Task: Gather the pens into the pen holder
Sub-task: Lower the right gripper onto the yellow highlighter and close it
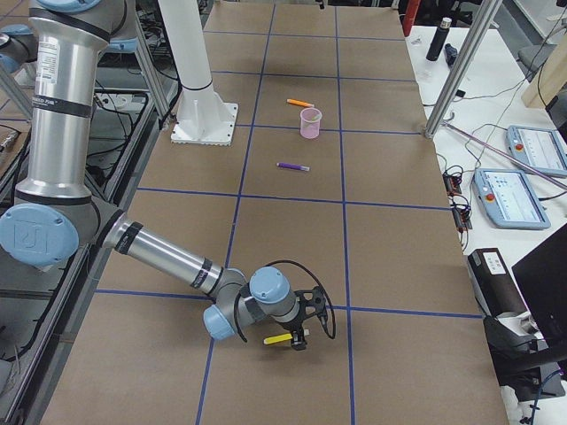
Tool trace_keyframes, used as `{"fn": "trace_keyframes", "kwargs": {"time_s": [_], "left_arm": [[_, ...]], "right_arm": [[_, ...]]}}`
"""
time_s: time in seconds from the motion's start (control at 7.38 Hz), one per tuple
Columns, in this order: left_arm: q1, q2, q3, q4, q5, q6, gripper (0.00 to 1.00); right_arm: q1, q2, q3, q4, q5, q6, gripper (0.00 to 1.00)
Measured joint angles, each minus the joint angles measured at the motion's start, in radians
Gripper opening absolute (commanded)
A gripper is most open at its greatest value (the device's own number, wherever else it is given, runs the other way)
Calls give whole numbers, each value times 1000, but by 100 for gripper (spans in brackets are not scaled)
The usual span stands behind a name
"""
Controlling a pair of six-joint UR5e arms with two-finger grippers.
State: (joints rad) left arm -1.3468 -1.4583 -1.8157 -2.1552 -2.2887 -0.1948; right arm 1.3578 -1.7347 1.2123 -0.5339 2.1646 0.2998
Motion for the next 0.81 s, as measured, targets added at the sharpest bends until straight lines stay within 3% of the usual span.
{"fn": "trace_keyframes", "kwargs": {"time_s": [0.27,0.81], "left_arm": [[0,1,0,0,0,0,100],[0,0,-1,0,0,0,100]], "right_arm": [[-24,2,-10,0,1,2,55],[-31,4,-38,3,0,3,45]]}}
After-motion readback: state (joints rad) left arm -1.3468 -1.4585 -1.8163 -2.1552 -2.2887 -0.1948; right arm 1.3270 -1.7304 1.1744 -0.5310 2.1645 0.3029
